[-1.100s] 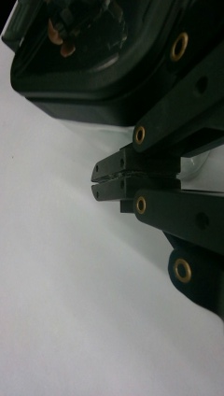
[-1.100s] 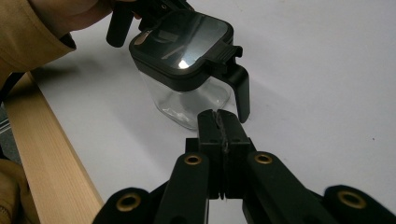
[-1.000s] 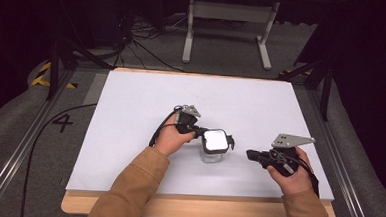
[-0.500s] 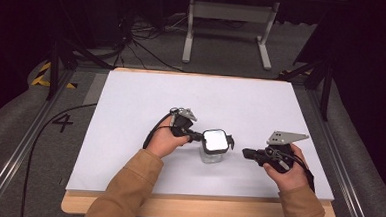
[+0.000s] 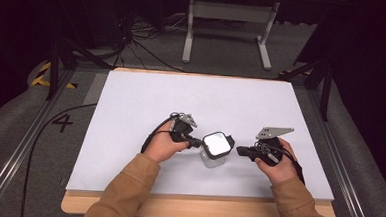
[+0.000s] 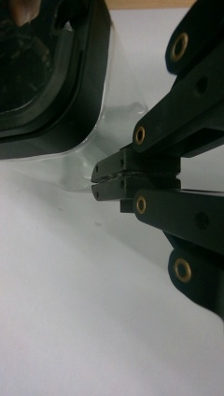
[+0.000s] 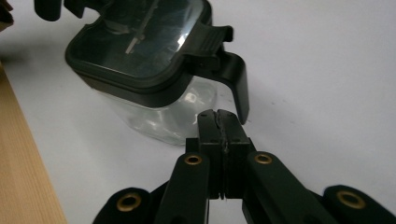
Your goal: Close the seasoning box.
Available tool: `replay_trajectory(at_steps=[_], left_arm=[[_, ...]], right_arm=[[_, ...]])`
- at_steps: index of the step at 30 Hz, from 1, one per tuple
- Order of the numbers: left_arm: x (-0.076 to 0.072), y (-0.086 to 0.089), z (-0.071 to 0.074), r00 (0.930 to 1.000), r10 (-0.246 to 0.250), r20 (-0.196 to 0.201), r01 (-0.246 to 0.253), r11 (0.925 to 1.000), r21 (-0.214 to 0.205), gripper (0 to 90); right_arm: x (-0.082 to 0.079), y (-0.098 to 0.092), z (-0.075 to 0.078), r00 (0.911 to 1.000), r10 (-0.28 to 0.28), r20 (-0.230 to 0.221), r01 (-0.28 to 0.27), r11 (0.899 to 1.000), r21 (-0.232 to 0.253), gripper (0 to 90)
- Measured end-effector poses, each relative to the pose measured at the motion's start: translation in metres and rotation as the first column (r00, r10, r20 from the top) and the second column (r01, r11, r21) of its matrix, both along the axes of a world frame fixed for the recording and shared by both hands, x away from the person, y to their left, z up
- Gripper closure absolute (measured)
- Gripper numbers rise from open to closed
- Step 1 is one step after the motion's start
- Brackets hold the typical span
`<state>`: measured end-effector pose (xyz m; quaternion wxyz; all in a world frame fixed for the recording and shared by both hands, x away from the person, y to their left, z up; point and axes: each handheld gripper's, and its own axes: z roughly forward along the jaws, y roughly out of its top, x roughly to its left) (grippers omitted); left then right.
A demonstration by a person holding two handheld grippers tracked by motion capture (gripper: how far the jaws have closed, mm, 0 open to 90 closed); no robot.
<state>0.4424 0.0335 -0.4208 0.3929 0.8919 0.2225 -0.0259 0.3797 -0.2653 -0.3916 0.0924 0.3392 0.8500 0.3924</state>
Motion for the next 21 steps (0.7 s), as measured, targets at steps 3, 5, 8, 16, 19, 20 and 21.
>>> replay_trajectory(at_steps=[3,5,8,16,19,20,21], left_arm=[[-0.004,-0.002,0.001,0.9992,-0.035,-0.021,0.036,0.9991,0.023,89.9],[-0.007,-0.006,0.000,0.9975,-0.064,-0.031,0.065,0.9972,0.037,90.0],[-0.010,-0.012,-0.001,0.9939,-0.100,-0.046,0.102,0.9933,0.054,89.9],[-0.019,-0.023,0.000,0.9802,-0.178,-0.086,0.185,0.9802,0.071,90.0],[-0.026,-0.031,0.002,0.9683,-0.230,-0.098,0.239,0.9665,0.094,90.0],[-0.026,-0.031,0.002,0.9683,-0.230,-0.098,0.239,0.9665,0.094,90.0],[-0.029,-0.035,0.004,0.9630,-0.254,-0.090,0.263,0.9588,0.107,90.0]], right_arm=[[-0.001,-0.008,0.002,0.9998,-0.019,0.002,0.019,1.000,0.008,90.0],[-0.001,-0.014,0.004,0.9994,-0.034,0.009,0.034,0.999,0.010,90.0],[-0.003,-0.022,0.007,0.9983,-0.056,0.016,0.056,0.998,0.021,90.0],[-0.007,-0.044,0.016,0.9925,-0.117,0.035,0.116,0.992,0.050,90.0],[-0.009,-0.051,0.019,0.9905,-0.132,0.037,0.130,0.990,0.059,90.0],[-0.009,-0.051,0.019,0.9901,-0.134,0.041,0.132,0.989,0.060,90.0],[-0.009,-0.052,0.020,0.9899,-0.136,0.040,0.133,0.989,0.068,90.0]])
